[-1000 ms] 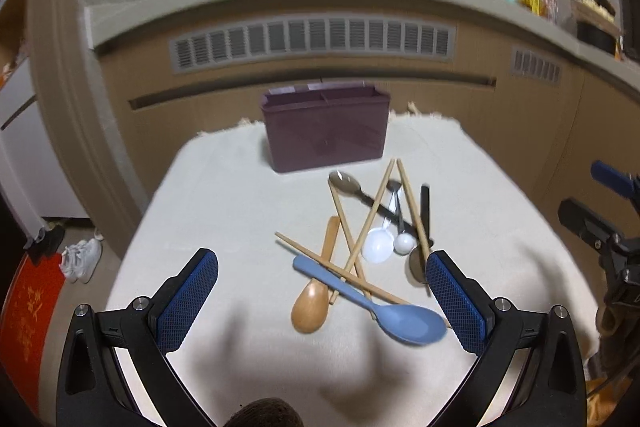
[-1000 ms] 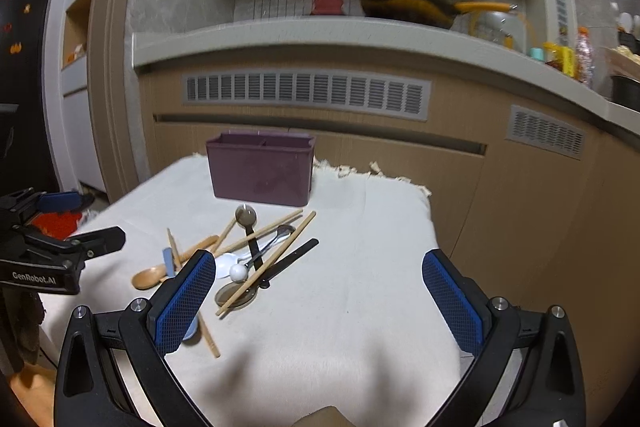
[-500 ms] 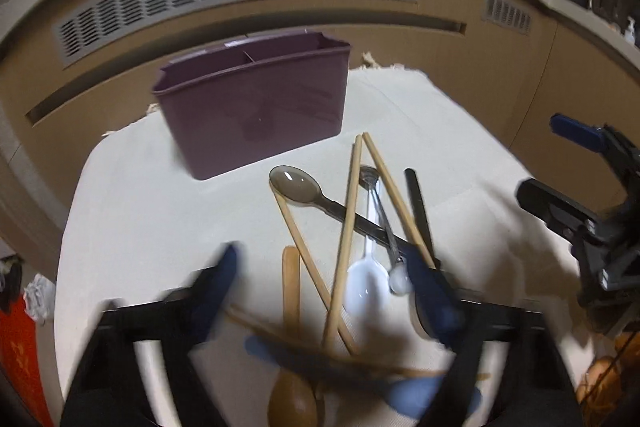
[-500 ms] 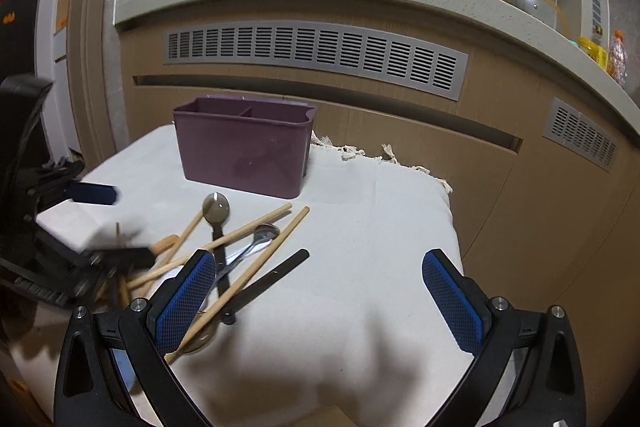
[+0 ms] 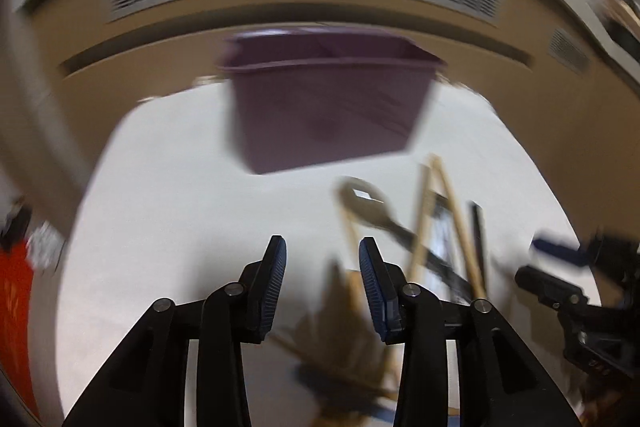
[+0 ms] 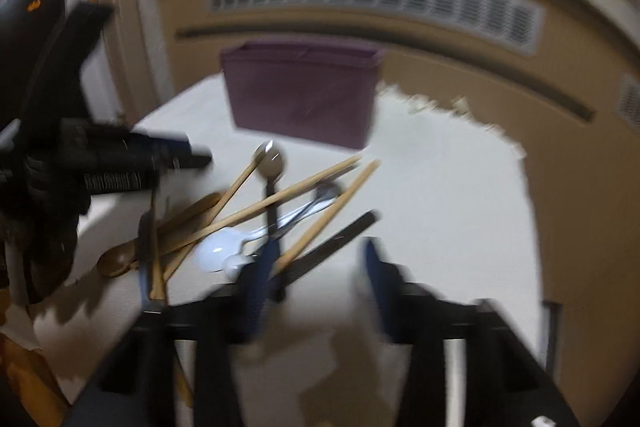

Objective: Organize utensils
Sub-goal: 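Move both tools toward the utensil pile and open the grippers, then grasp a wooden chopstick with the left gripper while the right gripper grasps a metal spoon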

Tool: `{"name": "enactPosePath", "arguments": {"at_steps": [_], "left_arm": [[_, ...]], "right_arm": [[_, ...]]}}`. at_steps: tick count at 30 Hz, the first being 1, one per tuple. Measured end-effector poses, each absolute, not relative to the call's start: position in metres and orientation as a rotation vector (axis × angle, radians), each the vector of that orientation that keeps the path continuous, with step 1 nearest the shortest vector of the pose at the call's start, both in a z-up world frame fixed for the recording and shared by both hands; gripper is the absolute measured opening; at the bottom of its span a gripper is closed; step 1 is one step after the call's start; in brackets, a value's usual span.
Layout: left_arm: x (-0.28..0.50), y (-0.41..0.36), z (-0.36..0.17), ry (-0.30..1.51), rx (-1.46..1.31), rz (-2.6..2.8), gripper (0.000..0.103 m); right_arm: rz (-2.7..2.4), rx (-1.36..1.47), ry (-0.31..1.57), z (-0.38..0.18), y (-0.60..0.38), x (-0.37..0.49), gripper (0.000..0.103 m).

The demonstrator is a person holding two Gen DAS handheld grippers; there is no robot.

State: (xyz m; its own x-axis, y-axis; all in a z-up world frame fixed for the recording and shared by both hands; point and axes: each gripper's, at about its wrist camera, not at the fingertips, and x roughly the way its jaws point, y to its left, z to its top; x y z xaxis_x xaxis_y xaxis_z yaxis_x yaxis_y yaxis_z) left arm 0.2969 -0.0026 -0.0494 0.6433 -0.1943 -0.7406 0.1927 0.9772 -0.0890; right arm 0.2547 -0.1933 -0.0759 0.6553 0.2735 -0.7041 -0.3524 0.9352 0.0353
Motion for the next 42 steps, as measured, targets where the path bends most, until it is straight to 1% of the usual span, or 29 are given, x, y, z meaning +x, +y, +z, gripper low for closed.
{"name": "enactPosePath", "arguments": {"at_steps": [2, 3, 5, 6, 9, 11, 14, 20, 22, 30, 31, 33, 35, 38, 41, 42], "left_arm": [[0.291, 0.010, -0.047, 0.826, -0.027, -0.172, 0.052], [0.289, 0.013, -0.046, 0.815, -0.028, -0.160, 0.055], [0.278, 0.019, -0.043, 0.778, -0.010, -0.136, 0.067], [0.274, 0.021, -0.043, 0.766, -0.001, -0.132, 0.069], [0.263, 0.027, -0.041, 0.717, 0.019, -0.127, 0.074], [0.257, 0.031, -0.040, 0.695, 0.014, -0.142, 0.079], [0.253, 0.040, -0.040, 0.695, -0.005, -0.165, 0.082], [0.252, 0.047, -0.048, 0.714, -0.031, -0.190, 0.083], [0.252, 0.048, -0.049, 0.722, -0.037, -0.197, 0.083], [0.257, 0.025, -0.049, 0.793, -0.035, -0.343, 0.083], [0.259, 0.017, -0.049, 0.803, -0.032, -0.384, 0.081], [0.265, -0.001, -0.049, 0.821, -0.008, -0.449, 0.072], [0.274, -0.023, -0.050, 0.837, 0.048, -0.493, 0.055], [0.296, -0.058, -0.054, 0.881, 0.114, -0.545, 0.042], [0.320, -0.082, -0.062, 0.950, 0.138, -0.571, 0.033], [0.329, -0.091, -0.065, 0.969, 0.161, -0.563, 0.032]], "right_arm": [[0.369, -0.064, 0.827, -0.079, -0.187, 0.272, 0.021], [0.363, -0.049, 0.841, -0.080, -0.185, 0.278, 0.020], [0.361, -0.008, 0.886, -0.084, -0.181, 0.292, 0.017], [0.356, 0.001, 0.901, -0.085, -0.179, 0.295, 0.015], [0.316, -0.001, 0.944, -0.093, -0.170, 0.306, 0.014], [0.287, 0.007, 0.971, -0.097, -0.166, 0.313, 0.014], [0.206, -0.001, 1.002, -0.101, -0.163, 0.324, 0.014], [0.179, -0.048, 1.002, -0.100, -0.151, 0.332, 0.014], [0.188, -0.074, 1.001, -0.099, -0.151, 0.331, 0.009], [0.209, -0.027, 0.967, -0.084, -0.194, 0.312, 0.007], [0.208, -0.012, 0.956, -0.081, -0.202, 0.309, 0.007], [0.207, 0.008, 0.933, -0.076, -0.213, 0.304, 0.007], [0.212, 0.024, 0.911, -0.074, -0.220, 0.299, 0.007], [0.233, 0.040, 0.875, -0.073, -0.226, 0.291, 0.008], [0.274, 0.063, 0.850, -0.074, -0.230, 0.285, 0.008], [0.283, 0.070, 0.845, -0.074, -0.230, 0.283, 0.008]]}}
